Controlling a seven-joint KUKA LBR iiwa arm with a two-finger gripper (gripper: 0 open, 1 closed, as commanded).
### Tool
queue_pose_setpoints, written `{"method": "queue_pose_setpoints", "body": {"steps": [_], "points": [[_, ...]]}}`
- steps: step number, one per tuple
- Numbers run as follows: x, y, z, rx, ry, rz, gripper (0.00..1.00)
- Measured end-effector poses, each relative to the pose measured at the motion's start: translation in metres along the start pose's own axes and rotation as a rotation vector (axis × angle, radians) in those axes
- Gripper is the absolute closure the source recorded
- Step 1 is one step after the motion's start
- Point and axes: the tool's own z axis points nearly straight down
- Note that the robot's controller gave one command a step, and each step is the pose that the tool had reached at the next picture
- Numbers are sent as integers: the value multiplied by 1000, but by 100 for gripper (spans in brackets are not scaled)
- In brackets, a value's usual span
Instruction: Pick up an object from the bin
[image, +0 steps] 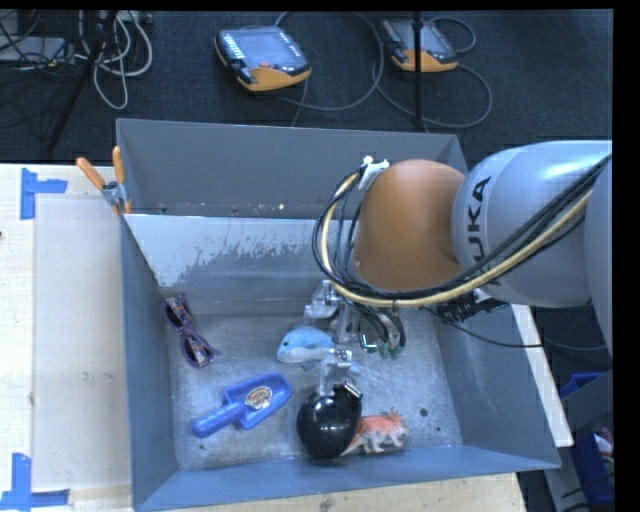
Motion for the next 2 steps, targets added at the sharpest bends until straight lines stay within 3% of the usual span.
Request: {"method": "queue_pose_setpoints", "body": {"steps": [1, 2], "points": [[-2, 0, -4, 0, -7, 2, 0], [-1, 0, 79, -9, -45, 170, 100]]}}
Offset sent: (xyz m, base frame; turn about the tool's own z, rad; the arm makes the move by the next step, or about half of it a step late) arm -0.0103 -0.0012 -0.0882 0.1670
